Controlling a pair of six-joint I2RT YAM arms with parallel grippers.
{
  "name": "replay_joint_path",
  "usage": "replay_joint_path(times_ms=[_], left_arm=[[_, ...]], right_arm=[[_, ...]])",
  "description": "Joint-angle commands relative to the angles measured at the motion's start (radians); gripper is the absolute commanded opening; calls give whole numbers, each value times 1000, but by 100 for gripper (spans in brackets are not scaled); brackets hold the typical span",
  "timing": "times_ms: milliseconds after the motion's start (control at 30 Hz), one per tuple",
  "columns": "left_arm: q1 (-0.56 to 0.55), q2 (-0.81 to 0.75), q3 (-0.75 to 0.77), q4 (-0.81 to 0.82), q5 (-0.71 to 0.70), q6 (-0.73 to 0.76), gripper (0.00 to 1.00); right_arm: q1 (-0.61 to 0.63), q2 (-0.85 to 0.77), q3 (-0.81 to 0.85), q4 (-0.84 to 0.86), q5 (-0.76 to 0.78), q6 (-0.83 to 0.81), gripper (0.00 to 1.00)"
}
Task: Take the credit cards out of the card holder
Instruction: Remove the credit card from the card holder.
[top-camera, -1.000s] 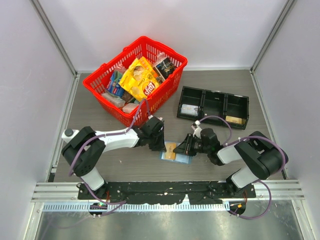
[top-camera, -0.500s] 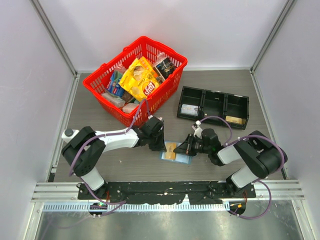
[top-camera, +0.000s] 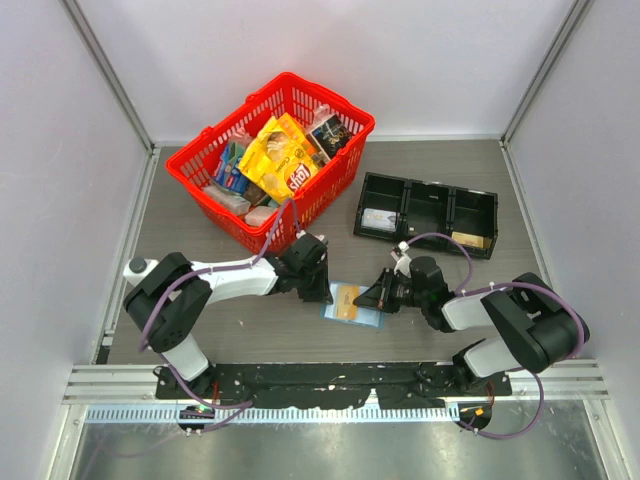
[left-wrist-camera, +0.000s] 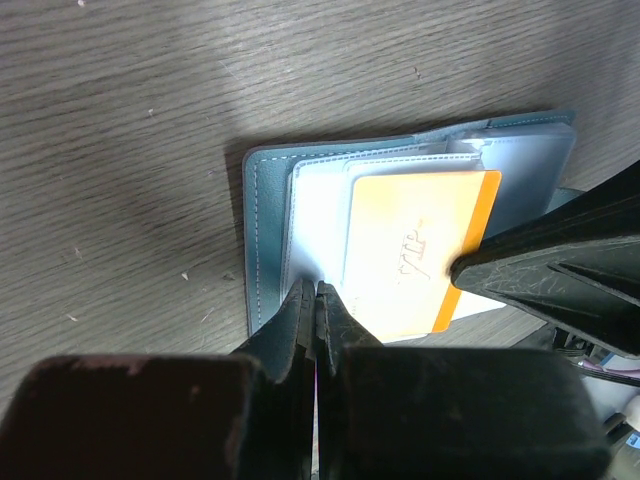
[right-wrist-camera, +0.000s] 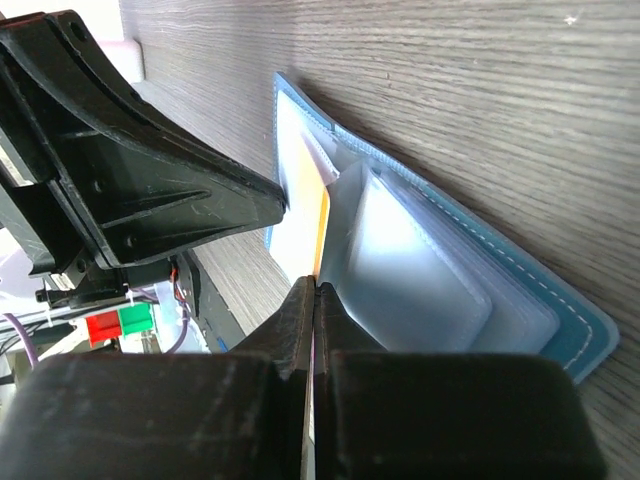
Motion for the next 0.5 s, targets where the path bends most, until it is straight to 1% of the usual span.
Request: replay_joint_path(times_ms=[0,133,233,467], left_arm=[[17,16,-29,-18,-21,-6,0],[17,-16,-34,22,8,-20,2],[17,-36,-19,36,30,-26,2],[17,-32,32,22,47,-21,3]], right_arm=[[-10,-55,18,-77,13,-46,1],[-10,-47,29,-89,8,-56,6],[-10,-23,29,-54,-2,-46,12],[-12,9,17,12,-19,-22,15]])
